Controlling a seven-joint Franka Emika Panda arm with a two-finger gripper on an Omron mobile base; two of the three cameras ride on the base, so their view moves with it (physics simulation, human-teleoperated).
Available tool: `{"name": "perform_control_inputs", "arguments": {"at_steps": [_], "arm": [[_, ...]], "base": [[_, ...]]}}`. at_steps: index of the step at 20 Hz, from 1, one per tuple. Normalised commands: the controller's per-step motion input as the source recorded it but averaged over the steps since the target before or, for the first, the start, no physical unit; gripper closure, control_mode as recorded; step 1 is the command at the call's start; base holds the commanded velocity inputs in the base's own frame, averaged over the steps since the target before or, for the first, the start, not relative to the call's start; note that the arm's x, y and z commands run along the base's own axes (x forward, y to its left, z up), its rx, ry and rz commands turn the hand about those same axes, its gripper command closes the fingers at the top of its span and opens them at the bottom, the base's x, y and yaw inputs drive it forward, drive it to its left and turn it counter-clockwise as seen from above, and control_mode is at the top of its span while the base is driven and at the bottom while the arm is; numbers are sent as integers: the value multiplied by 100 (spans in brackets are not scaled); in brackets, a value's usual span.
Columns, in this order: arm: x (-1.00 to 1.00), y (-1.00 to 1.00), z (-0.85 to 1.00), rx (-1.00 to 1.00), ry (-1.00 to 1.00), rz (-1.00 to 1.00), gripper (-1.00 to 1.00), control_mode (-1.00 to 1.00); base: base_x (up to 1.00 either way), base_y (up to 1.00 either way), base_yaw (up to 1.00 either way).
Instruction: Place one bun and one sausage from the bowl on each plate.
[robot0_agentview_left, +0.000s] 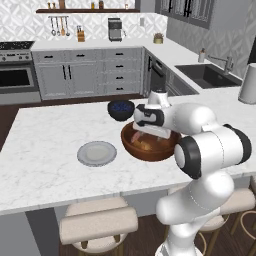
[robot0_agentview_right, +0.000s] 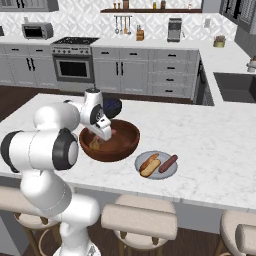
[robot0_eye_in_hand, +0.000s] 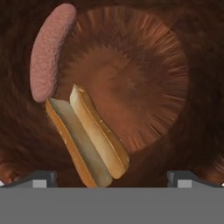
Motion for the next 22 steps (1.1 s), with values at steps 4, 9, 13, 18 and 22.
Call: {"name": "perform_control_inputs", "arguments": {"at_steps": [4, 9, 13, 18, 22], "arm": [[17, 0, -2, 0, 1, 1, -100, -100], [43, 0, -1, 0, 3, 1, -100, -100], [10, 0, -38, 1, 0, 4, -100, -100], [-8, 0, -47, 4, 0, 8, -100, -100], [-7, -4, -5, 11, 0, 9, -100, -100]], "base": [[0, 0, 0], [0, 0, 0], [0, 0, 0], [0, 0, 0], [0, 0, 0]]}}
